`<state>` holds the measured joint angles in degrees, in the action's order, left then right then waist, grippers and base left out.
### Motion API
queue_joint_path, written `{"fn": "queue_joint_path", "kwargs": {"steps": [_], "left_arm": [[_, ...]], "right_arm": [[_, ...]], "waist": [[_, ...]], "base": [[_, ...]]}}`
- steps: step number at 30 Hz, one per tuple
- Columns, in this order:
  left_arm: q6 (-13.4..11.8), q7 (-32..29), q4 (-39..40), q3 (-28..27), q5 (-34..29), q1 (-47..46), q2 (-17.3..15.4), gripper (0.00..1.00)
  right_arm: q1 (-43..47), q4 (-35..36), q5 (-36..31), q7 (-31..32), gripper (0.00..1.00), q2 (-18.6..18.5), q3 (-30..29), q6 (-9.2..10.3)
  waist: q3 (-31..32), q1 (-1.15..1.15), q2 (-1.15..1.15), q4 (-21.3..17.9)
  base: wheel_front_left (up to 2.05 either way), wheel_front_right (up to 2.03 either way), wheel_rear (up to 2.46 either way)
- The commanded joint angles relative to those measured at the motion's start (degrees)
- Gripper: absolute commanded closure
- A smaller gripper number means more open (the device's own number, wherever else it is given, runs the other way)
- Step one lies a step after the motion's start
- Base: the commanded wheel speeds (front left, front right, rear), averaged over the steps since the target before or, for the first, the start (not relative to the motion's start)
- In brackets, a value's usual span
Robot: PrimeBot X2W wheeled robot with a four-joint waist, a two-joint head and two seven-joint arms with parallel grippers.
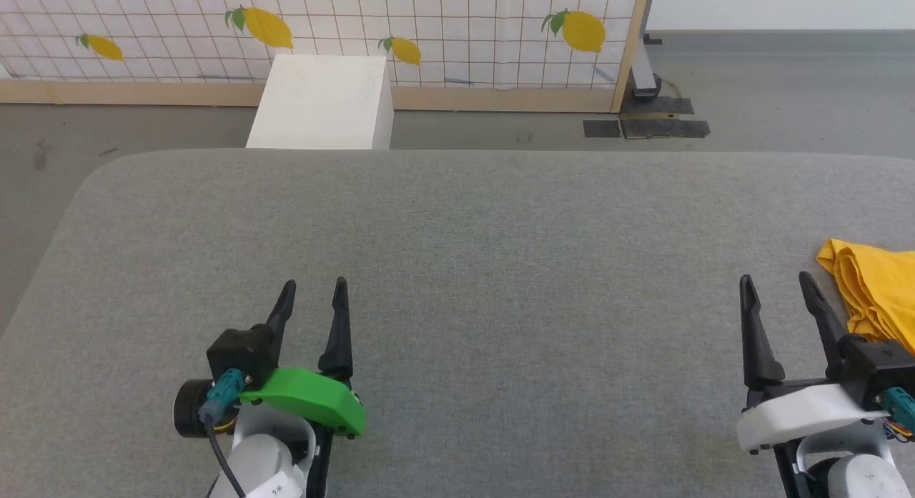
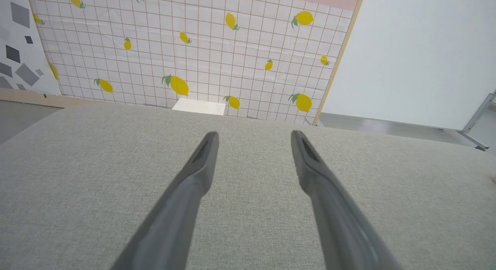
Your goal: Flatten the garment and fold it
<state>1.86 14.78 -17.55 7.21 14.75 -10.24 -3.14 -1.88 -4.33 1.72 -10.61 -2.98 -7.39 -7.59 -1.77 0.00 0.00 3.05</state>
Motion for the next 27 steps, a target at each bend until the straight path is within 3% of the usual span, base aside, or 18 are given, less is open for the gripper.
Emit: {"fn": "queue_joint_path", "kwargs": {"steps": [1,2,3,27], "left_arm": [[-0.33,0.21,-0.41,0.06,0.25,0.87,0.25,0.0],[-0.34,0.21,-0.46,0.08,0.3,0.85,0.25,0.0],[-0.12,-0.02,-0.38,0.05,0.08,0.05,-0.01,1.0],[-0.31,-1.7,1.61,-0.77,-1.3,1.14,0.02,1.0]], "right_arm": [[0.89,-0.44,1.23,-0.38,0.0,0.1,0.37,0.1],[0.86,-0.57,1.43,-0.41,0.0,0.1,0.46,0.1],[0.22,-0.4,1.07,0.02,1.0,0.0,0.34,-0.01],[0.4,0.14,0.76,1.21,1.0,0.0,1.07,0.0]], "waist": [[0.04,0.0,0.0,-0.14],[0.02,0.0,0.0,-0.16],[0.02,0.0,0.0,-0.17],[0.24,0.0,0.0,-0.52]], "base": [[0.0,0.0,0.0],[0.0,0.0,0.0],[0.0,0.0,0.0],[0.0,0.0,0.0]]}}
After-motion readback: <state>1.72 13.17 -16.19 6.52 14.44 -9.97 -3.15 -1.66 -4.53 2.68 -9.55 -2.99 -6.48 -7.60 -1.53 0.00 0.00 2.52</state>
